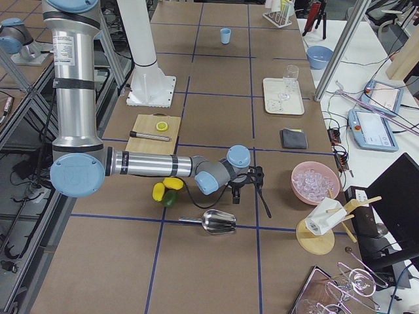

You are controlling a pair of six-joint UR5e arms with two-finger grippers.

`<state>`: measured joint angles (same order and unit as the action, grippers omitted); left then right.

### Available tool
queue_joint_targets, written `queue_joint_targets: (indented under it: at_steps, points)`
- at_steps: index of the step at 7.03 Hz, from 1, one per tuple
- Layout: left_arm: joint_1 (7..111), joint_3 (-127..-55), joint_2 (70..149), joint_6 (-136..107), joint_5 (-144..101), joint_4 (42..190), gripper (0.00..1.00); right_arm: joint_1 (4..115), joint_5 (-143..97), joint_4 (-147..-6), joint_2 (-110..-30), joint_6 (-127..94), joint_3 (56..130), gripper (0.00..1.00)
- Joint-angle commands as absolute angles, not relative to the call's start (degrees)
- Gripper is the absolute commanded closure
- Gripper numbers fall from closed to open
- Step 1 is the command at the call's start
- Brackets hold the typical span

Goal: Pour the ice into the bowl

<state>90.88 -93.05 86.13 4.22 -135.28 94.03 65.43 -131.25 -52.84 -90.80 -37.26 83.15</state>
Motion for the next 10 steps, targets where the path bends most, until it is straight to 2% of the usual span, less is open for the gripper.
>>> queue_joint_targets:
  at_steps: [1, 2, 3, 7, 10]
  points:
    - [90.9, -93.1, 86.1, 4.2, -135.4, 94.0, 0.00, 63.6, -131.2, -49.9, -91.6, -38.0, 83.0, 0.36]
    - [90.9, -93.1, 86.1, 4.2, -135.3, 94.0, 0.00, 63.5, -131.2, -49.9, -91.5, -37.8, 83.0, 0.82]
    - [90.9, -93.1, 86.1, 4.2, -135.3, 94.0, 0.00, 63.5, -131.7, -49.9, -91.3, -37.7, 83.2, 1.00]
    - [90.9, -95.2, 86.4, 4.3, -135.3, 94.5, 0.00, 63.9, -133.8, -49.9, -92.3, -37.9, 88.2, 1.00]
    - [90.2, -96.5, 86.8, -0.1, -135.2, 108.0, 0.00, 64.2, -135.8, -50.0, -91.3, -46.1, 92.5, 1.00]
